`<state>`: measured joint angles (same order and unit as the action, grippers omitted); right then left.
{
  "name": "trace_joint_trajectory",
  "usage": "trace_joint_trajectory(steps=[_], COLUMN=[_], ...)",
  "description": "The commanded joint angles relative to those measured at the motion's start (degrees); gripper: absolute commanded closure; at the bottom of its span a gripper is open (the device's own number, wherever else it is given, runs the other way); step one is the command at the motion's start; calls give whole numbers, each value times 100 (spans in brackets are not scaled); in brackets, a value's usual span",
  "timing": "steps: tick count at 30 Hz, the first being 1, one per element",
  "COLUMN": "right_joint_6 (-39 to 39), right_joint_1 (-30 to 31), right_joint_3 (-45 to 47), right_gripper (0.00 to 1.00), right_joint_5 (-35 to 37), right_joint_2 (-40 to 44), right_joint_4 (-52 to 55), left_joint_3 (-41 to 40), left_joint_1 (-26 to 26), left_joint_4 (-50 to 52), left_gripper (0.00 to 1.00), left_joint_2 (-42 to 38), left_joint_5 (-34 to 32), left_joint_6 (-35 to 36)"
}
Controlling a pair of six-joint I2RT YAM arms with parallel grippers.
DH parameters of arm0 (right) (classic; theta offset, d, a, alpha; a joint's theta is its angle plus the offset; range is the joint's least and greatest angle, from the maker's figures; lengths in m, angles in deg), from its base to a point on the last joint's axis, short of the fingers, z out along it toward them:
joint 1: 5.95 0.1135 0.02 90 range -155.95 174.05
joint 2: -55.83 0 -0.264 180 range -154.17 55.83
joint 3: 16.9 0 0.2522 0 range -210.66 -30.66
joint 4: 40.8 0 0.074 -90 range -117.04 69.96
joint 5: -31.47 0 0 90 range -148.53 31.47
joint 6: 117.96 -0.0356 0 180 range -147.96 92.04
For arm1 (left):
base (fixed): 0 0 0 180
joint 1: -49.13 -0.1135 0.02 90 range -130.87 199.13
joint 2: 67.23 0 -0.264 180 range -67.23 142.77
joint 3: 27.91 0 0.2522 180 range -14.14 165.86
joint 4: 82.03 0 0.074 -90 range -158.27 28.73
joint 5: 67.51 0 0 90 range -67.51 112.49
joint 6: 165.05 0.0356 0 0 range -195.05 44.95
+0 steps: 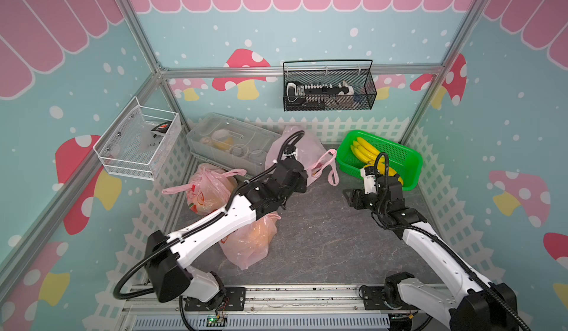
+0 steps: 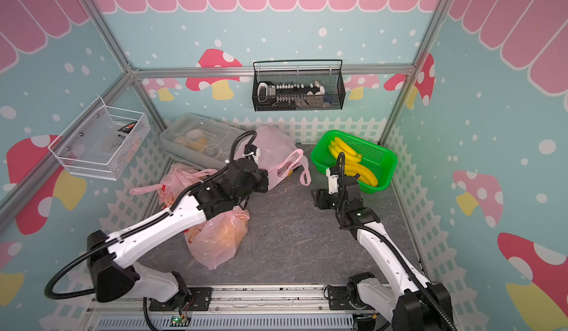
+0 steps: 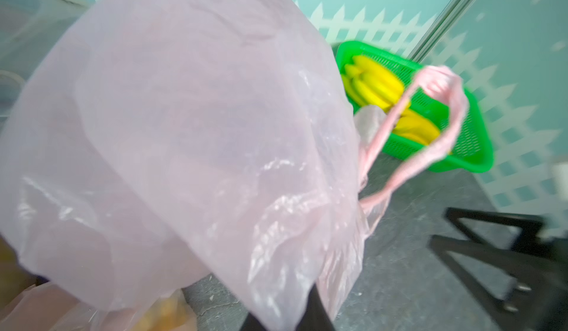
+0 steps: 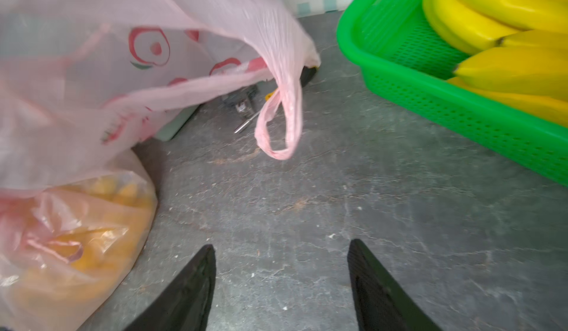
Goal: Place the banana into a plastic bag & tie a knot
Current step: Open the plastic bag at the center of the board.
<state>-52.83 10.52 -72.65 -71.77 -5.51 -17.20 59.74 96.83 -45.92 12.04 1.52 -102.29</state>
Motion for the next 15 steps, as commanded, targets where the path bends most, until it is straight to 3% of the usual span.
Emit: trace_joint_trajectory(steps=[1,6,10,15], right_joint_6=[-393,-1486,-2241,-2630], right_joint_1=[177,282,480,628], right_joint_3=[-101,280,652,771], right_gripper=[31,29,27,27], right_joint_5=[-549,-979,-791,-576], right_joint_2=[-32,-9,-152,-646], right_joint_4=[-429,-1376,-1939,-2145], left_joint_3=[-857,-1842,-2626,-3237], left_joint_1=[32,102,223,654], left_joint_4=[-678,-1322,-2079,-2716], left_gripper=[100,100,100,100], left_joint_2=[-345,-1263,-1780,-2034], left_joint_5=[651,1066,1407,1474], left_joint_6=[-315,-545,-844,-871])
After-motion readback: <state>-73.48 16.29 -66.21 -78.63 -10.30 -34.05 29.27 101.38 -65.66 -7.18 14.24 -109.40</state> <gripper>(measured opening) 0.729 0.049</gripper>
